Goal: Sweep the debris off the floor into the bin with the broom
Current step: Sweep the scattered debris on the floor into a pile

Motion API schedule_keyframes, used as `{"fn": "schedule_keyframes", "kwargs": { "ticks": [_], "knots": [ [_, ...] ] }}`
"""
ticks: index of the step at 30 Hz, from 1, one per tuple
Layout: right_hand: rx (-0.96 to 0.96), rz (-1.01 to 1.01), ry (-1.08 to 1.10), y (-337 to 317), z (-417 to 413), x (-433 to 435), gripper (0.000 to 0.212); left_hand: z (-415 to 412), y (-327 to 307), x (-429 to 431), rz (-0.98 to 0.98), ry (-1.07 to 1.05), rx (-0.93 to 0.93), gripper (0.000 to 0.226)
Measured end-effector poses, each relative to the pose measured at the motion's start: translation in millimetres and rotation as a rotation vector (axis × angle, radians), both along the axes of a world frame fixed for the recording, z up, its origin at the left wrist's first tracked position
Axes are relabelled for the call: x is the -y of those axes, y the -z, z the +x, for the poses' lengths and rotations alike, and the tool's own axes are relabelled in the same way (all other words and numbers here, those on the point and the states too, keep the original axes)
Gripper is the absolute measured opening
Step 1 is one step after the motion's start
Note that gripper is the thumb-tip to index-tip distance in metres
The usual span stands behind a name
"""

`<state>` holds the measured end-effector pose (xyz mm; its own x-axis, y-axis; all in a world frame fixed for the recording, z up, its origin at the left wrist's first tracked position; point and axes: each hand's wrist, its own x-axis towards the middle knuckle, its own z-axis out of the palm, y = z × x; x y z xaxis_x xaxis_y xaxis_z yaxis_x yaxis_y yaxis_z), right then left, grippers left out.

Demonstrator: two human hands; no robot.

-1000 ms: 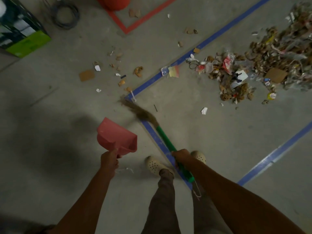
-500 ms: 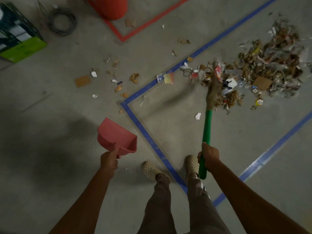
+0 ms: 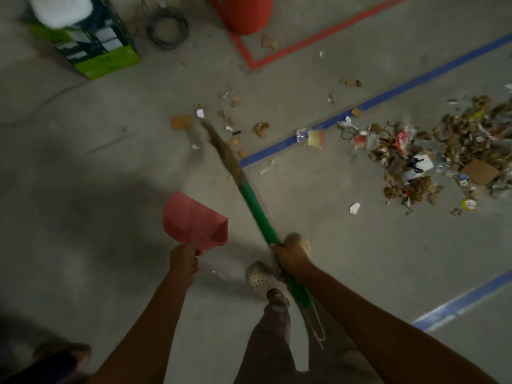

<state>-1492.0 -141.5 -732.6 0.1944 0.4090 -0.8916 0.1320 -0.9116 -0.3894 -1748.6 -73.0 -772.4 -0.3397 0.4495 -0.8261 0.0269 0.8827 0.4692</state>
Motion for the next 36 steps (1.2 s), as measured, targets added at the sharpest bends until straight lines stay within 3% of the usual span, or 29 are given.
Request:
{"fn": "schedule_keyframes", "kwargs": {
  "ticks": [4, 9, 14, 18, 23, 29, 36],
  "knots": [
    [-0.048, -0.089, -0.199, 32.8, -17.8, -24.1, 0.028, -15.5, 8.5, -4.7, -0.025, -0.085, -0.023, 0.029],
    [0.051, -0.197, -0.251, 78.2, 3.1, -45.3, 0.021, -9.7, 13.6, -15.6, -0.045, -0.127, -0.042, 0.029],
    [0.146, -0.213, 0.122, 93.1, 72.8, -64.3, 0.023, 24.6, 28.6, -38.8, -0.058, -0.056, -0.044, 0.033],
    [0.079, -0.287, 0.490, 87.8, 138.4, -75.1, 0.026, 61.3, 37.1, -68.7, -0.084, 0.014, -0.040, 0.032],
    [0.164, -0.160, 0.841, 64.4, 203.8, -86.7, 0.029, 109.9, 32.5, -113.4, -0.084, 0.179, -0.063, 0.032],
    [0.221, -0.073, 0.940, 35.6, 231.5, -88.2, 0.033, 165.1, 17.7, -157.6, 0.001, 0.352, -0.083, 0.045],
    [0.157, -0.046, 0.755, -1.1, 212.6, -93.2, 0.030, 183.6, -5.3, -186.0, 0.046, 0.404, -0.094, 0.048]
  ]
}}
